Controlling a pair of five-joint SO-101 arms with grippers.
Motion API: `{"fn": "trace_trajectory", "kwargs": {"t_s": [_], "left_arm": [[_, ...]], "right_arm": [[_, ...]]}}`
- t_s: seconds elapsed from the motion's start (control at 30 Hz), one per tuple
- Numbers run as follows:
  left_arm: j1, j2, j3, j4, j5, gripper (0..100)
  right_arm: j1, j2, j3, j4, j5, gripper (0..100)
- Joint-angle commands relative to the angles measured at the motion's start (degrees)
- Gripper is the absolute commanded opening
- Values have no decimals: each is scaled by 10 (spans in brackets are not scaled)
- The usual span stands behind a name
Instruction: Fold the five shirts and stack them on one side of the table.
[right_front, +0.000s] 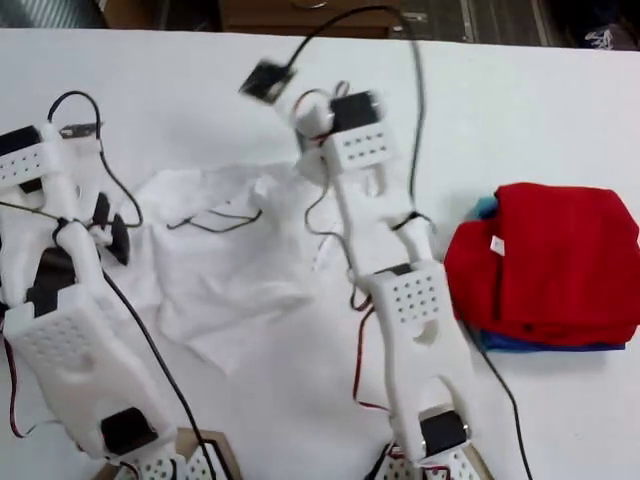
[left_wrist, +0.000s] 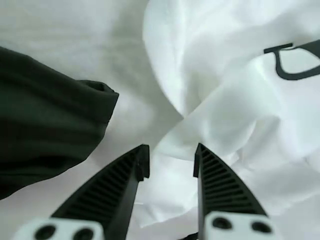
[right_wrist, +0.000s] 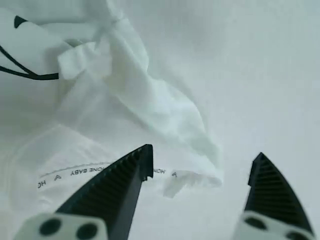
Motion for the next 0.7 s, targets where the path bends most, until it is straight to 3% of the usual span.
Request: {"fn": "trace_trajectory", "kwargs": {"t_s": [0.0,0.37,0.67], "left_arm": [[4,-43,-2,1,0,173],[-16,-44,-2,10,0,173],[-30,-44,-1,11,0,173]], "right_arm": [[-46,-19,3,-15,40,307],[-60,73,1,-34,200,307],[-66,59,-5,-29,264,307]]}}
